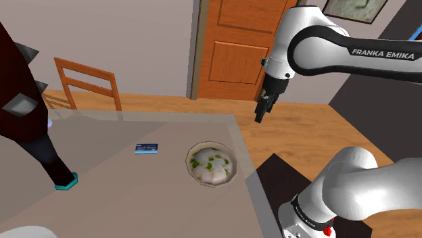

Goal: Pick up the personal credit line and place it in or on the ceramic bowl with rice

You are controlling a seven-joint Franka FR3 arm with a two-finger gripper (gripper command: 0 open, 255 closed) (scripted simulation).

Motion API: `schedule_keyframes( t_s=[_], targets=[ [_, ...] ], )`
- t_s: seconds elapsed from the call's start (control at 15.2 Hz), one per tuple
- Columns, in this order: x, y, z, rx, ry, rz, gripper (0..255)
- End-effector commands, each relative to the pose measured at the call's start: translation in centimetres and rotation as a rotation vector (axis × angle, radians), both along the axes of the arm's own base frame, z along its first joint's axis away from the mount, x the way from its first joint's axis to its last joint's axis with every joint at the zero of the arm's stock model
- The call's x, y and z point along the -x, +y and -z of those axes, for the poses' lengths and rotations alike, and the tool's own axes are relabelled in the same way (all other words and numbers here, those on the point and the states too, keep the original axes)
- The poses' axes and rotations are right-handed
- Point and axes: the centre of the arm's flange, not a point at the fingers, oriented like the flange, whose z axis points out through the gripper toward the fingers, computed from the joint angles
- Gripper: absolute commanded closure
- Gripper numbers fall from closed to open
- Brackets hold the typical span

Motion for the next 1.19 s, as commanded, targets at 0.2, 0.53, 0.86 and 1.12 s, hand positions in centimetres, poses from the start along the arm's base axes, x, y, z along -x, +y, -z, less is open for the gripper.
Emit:
schedule_keyframes(
  t_s=[0.2, 0.53, 0.86, 1.12],
  targets=[
    [-3.3, 2.2, 3.9, -0.049, -0.084, -0.110, 0],
    [-6.6, 5.1, 7.4, -0.097, -0.164, -0.219, 0],
    [-9.7, 8.5, 10.4, -0.146, -0.243, -0.328, 0],
    [-12.1, 11.6, 12.6, -0.184, -0.307, -0.415, 0]
  ],
)
